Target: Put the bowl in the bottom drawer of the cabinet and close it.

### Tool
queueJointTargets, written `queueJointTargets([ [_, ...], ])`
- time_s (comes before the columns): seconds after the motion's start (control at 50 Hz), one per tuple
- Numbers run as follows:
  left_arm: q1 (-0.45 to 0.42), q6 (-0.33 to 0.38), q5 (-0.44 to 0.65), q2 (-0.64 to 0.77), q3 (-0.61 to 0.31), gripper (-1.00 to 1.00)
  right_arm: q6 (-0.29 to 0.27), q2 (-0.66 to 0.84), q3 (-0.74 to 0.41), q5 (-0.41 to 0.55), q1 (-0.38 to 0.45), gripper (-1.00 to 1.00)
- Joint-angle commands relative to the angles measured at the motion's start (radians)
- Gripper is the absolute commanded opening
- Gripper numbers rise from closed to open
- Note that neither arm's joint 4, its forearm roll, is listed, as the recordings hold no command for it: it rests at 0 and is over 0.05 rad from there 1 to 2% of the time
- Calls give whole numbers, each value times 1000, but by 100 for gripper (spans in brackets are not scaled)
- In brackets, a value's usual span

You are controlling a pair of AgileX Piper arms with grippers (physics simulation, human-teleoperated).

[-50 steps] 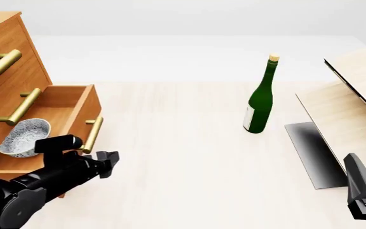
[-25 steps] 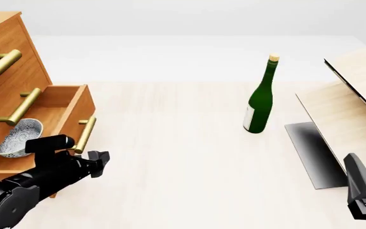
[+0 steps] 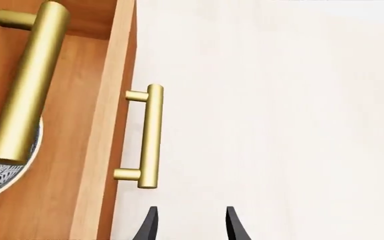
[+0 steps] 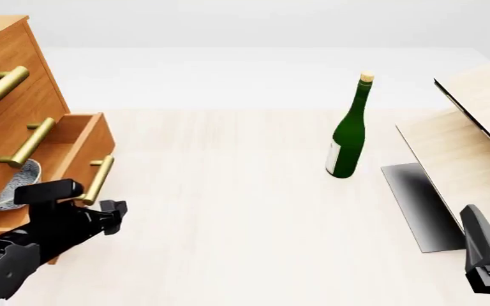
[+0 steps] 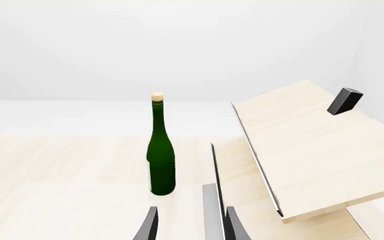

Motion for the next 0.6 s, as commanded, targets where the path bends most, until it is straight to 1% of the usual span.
queueJointTargets([
  [0.02,62,35,1,1,6,100,0,0,0,0,0,100],
  [0.24,101,58,23,-45,18,100,0,0,0,0,0,100],
  [0.6,183,87,25,-60,37,100,0,0,0,0,0,100],
])
